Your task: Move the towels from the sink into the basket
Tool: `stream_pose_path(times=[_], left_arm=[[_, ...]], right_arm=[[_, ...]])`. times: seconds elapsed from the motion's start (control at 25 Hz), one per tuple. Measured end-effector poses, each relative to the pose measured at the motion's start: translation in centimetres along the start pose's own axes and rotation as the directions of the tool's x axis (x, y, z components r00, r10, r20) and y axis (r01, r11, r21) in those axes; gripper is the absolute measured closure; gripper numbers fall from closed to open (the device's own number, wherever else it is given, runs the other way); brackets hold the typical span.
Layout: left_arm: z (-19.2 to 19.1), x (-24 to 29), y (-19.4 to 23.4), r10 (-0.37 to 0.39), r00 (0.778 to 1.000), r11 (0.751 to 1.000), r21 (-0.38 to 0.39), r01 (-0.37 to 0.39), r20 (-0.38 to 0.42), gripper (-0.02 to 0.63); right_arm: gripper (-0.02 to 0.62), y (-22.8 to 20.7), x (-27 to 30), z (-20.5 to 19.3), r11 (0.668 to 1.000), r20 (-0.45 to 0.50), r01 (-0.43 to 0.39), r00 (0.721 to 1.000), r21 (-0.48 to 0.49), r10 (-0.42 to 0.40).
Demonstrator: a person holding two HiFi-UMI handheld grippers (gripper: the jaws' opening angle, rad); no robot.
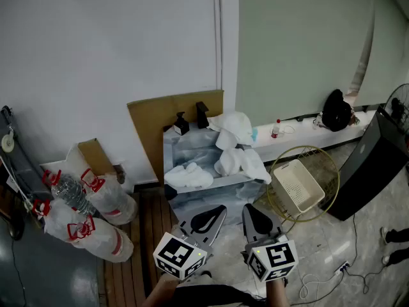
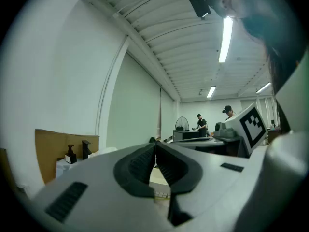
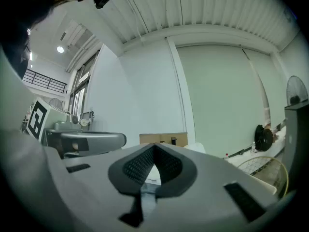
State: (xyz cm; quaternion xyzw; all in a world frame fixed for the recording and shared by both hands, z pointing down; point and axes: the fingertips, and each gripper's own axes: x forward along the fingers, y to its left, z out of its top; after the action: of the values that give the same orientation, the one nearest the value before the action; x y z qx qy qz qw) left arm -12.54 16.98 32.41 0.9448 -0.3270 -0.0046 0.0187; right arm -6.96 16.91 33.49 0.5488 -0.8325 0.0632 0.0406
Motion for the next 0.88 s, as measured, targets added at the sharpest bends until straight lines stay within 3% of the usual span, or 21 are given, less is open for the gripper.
stream_pose_path(times=[0.12,0.48,0.64,0.88], left_arm=[[0.1,-0.2,0.5,-0.001,1.000,1.000,0.000,0.001,0.000,0.597],[-0.4,-0.7,2.3,-0.010,1.000,1.000,-0.013,0.010,0.002,0.597],[-0.8,-1.1,3.2,-0.024,1.000,1.000,-0.017,0.025,0.003,0.597],[-2.0,-1.6,4.2,-0.047,0.999,0.998,-0.032,0.046,-0.019,0.597]], right_arm=[[0.591,0.1,0.5,0.2,1.000,0.037,0.001,0.999,0.008,-0.001],[0.591,0.6,1.7,0.3,0.999,0.032,0.016,0.999,0.034,-0.018],[0.591,0.7,2.6,-0.1,0.999,0.082,0.026,0.996,0.031,-0.028],[0.591,1.2,2.9,-1.2,0.997,0.013,0.073,0.997,0.036,-0.073]])
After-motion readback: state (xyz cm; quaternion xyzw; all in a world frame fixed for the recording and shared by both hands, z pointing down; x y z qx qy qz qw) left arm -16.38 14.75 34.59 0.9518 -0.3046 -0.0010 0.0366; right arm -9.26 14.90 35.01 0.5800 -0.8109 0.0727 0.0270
